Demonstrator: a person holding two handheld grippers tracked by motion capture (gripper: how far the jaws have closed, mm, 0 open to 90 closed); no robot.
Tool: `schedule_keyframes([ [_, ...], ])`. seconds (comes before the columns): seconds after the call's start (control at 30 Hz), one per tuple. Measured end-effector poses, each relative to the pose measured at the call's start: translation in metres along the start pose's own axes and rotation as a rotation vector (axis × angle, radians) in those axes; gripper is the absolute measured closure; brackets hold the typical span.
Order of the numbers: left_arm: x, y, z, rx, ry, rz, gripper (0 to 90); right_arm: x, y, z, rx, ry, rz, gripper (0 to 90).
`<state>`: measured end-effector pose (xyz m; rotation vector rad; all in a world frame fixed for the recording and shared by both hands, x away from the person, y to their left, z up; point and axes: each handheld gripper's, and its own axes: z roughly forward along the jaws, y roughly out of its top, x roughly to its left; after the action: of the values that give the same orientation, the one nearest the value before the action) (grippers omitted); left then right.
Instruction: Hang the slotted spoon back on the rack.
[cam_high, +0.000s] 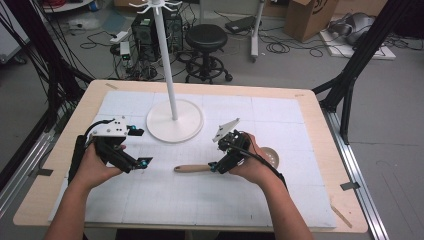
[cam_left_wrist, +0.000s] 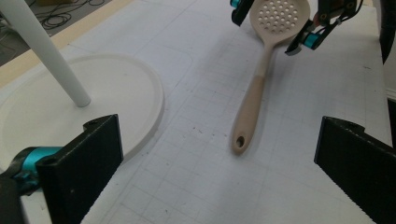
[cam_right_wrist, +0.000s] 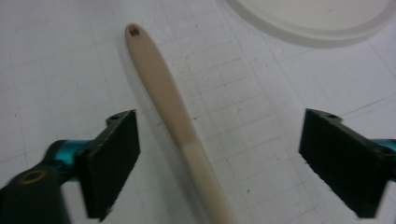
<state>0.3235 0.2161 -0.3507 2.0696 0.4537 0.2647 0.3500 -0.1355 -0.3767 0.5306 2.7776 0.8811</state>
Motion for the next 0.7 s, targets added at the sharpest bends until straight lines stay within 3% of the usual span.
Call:
schedule_keyframes([
  [0.23,-0.002,0.001,0.002,-0.002,-0.009,0.005,1.7,0.003,-0.001,0.012,0.05,0.015,-0.015,17.4],
  [0.27,-0.002,0.002,0.002,0.003,-0.009,0.009,1.7,0.002,-0.001,0.013,0.054,0.023,-0.018,19.0],
  [0.3,-0.002,0.002,0.003,0.004,-0.011,0.01,1.7,0.003,-0.001,0.015,0.062,0.041,-0.032,26.8],
  [0.37,-0.003,0.001,0.004,0.006,-0.013,0.01,1.7,0.002,-0.001,0.015,0.068,0.06,-0.034,29.9],
  [0.7,-0.005,0.002,0.006,0.011,-0.02,0.016,1.7,0.004,-0.001,0.025,0.125,0.079,-0.045,38.6],
])
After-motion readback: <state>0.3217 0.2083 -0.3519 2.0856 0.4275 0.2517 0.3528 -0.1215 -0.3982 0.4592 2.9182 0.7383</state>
